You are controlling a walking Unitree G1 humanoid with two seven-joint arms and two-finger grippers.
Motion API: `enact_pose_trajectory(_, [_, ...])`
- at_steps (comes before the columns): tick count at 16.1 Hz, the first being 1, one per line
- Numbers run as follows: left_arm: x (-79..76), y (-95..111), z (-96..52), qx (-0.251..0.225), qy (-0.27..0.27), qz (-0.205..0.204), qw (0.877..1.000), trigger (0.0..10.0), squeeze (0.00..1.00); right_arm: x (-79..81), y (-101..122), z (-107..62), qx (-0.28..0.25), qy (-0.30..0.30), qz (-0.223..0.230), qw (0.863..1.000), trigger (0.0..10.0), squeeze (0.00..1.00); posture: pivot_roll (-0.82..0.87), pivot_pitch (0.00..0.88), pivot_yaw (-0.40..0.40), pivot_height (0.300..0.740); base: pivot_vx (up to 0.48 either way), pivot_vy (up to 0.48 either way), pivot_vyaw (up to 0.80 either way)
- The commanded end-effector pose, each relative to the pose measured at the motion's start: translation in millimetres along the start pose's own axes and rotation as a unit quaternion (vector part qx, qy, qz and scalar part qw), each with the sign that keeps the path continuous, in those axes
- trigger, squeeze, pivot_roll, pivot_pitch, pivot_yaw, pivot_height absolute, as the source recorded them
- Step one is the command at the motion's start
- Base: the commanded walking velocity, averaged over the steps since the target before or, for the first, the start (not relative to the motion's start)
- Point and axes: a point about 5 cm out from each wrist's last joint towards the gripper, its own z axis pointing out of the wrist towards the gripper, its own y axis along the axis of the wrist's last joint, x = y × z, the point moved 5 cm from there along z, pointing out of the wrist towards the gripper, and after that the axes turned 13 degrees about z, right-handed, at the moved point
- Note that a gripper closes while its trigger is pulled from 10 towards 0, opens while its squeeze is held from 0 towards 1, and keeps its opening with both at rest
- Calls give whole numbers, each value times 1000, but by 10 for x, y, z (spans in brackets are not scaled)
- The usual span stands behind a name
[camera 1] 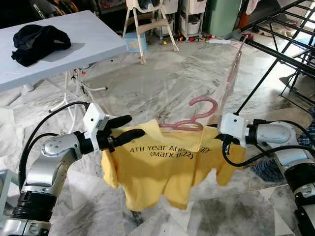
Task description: Hang hanger
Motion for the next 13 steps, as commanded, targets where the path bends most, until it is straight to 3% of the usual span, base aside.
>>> enact_pose_trajectory(1, [162, 34, -40, 0, 42, 19, 999, 0, 0, -38, 130, 0, -24, -4, -14, 1000, 0, 0, -123, 55, 54, 740, 0, 0, 0])
enact_pose_trajectory(3, [263, 68, -16, -2, 79, 54, 995, 0, 0, -40, 124, 0, -23, -5, -12, 1000, 0, 0, -122, 54, 54, 740, 0, 0, 0])
enact_pose_trajectory(4, [281, 59, -3, -1, 97, 61, 993, 10000, 0, -38, 124, 3, -23, -4, -12, 1000, 0, 0, -122, 54, 54, 740, 0, 0, 0])
enact_pose_trajectory(5, [295, 46, -2, 2, 105, 63, 992, 10000, 0, -38, 124, 3, -24, -4, -11, 1000, 0, 0, -122, 54, 54, 740, 0, 0, 0])
enact_pose_trajectory(6, [224, 11, 16, 1, 82, 36, 996, 10000, 1000, -38, 123, 5, -23, -4, -12, 1000, 0, 0, -122, 53, 53, 740, 0, 0, 0])
enact_pose_trajectory(7, [195, 8, 20, 0, 73, 35, 997, 10000, 1000, -39, 123, 6, -23, -4, -12, 1000, 0, 0, -122, 52, 52, 740, 0, 0, 0])
enact_pose_trajectory(10, [127, 22, 71, 6, 55, 91, 994, 10000, 1000, -46, 127, 6, -22, -4, -13, 1000, 0, 0, -122, 52, 53, 740, 0, 0, 0])
enact_pose_trajectory(13, [98, 90, 145, -5, 53, 111, 992, 10000, 1000, -39, 132, 15, -23, -2, -13, 1000, 0, 0, -124, 50, 52, 740, 0, 0, 0])
